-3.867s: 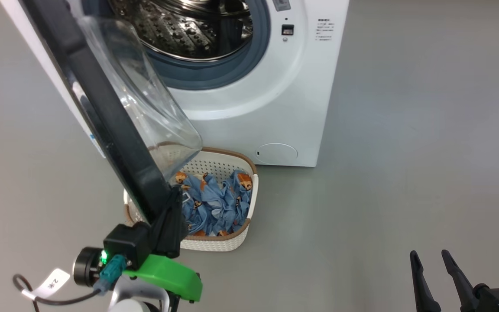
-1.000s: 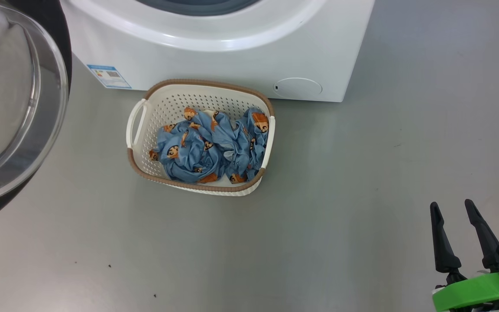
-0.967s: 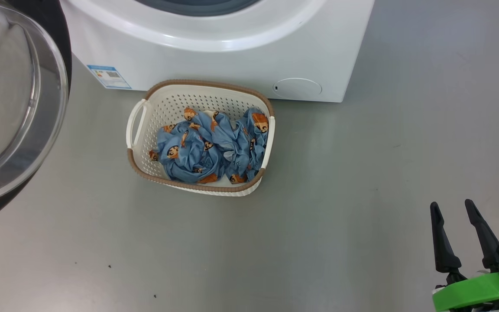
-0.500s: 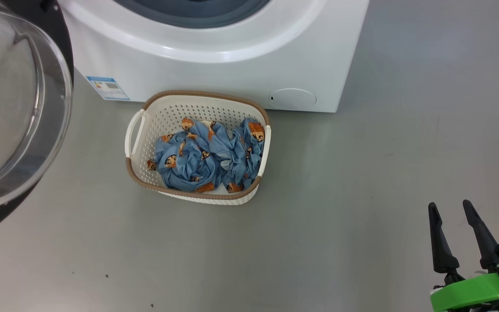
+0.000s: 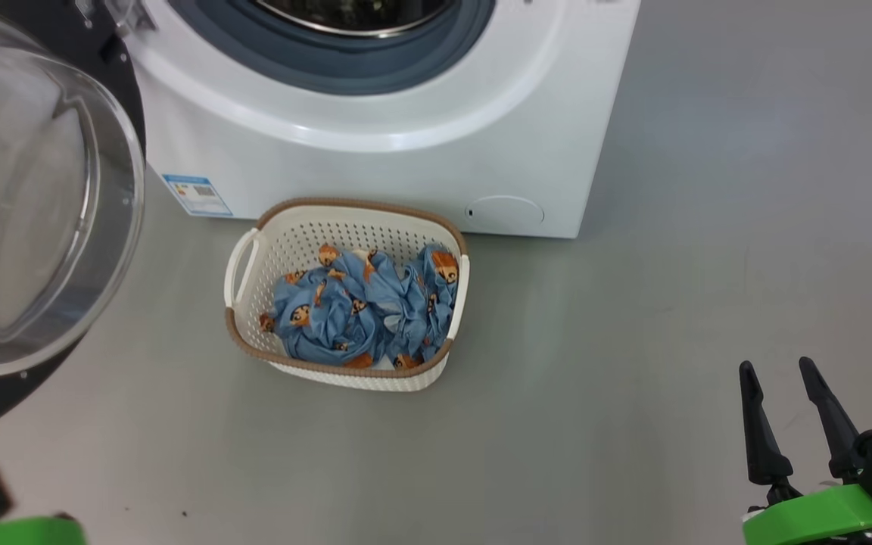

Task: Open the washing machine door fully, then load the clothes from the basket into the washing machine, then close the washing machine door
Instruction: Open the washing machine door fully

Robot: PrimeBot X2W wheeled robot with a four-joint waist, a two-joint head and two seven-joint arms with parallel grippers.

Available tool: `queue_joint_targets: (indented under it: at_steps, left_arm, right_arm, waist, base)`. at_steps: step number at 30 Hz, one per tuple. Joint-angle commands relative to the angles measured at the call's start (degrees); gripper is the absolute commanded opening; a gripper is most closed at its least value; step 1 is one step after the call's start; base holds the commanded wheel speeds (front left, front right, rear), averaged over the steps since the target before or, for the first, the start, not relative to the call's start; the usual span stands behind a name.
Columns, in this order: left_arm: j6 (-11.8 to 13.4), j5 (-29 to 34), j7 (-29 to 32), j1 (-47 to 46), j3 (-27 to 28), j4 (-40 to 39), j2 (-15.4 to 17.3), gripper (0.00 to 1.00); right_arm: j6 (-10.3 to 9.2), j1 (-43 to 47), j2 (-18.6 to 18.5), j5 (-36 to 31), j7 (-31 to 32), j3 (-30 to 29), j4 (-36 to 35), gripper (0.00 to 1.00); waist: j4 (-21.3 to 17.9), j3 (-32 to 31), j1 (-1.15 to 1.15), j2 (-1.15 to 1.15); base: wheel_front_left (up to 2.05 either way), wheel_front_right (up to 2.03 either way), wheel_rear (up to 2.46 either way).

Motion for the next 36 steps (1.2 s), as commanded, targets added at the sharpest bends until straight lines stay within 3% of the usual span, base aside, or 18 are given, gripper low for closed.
queue_joint_targets:
  at_steps: [1,9,10,12,14,36]
  left_arm:
    - [-1.19,0.66,-0.44,0.52,0.76,-2.42,1.2,0.0]
    - [-3.37,1.97,0.34,5.51,-7.49,-6.76,-1.08,0.0]
    - [-3.53,2.08,0.67,5.79,-8.31,-6.88,-1.17,0.29]
    - [-4.08,1.91,1.52,6.05,-9.83,-6.91,-1.32,0.48]
    - [-4.53,2.01,2.33,6.0,-11.06,-6.75,-1.37,0.98]
    - [-4.79,1.83,4.89,5.81,-15.74,-3.27,-1.22,1.0]
  right_arm:
    - [0.34,0.78,-0.27,-0.63,-0.68,1.33,-1.59,1.0]
    - [0.34,2.1,0.31,-1.03,-0.68,2.51,-1.46,1.0]
    - [0.34,2.27,0.38,-1.1,-0.68,2.66,-1.45,1.0]
    - [0.34,2.59,0.49,-1.15,-0.68,3.05,-1.42,1.0]
    - [0.34,2.87,0.57,-1.24,-0.68,3.41,-1.51,1.0]
    - [0.34,5.31,0.96,-1.98,-0.68,5.56,-1.49,1.0]
  waist:
    - [0.04,-1.18,0.0,0.0]
    - [-1.3,-4.31,0.0,0.0]
    - [-1.61,-4.66,0.0,0.0]
    - [-2.31,-5.29,0.0,0.0]
    - [-3.07,-5.83,0.0,0.0]
    - [-11.58,-11.42,0.0,0.0]
  base:
    - [0.0,0.0,0.0]
    - [0.0,0.0,0.0]
    - [0.0,0.0,0.0]
    - [0.0,0.0,0.0]
    - [0.0,0.0,0.0]
    - [0.0,0.0,0.0]
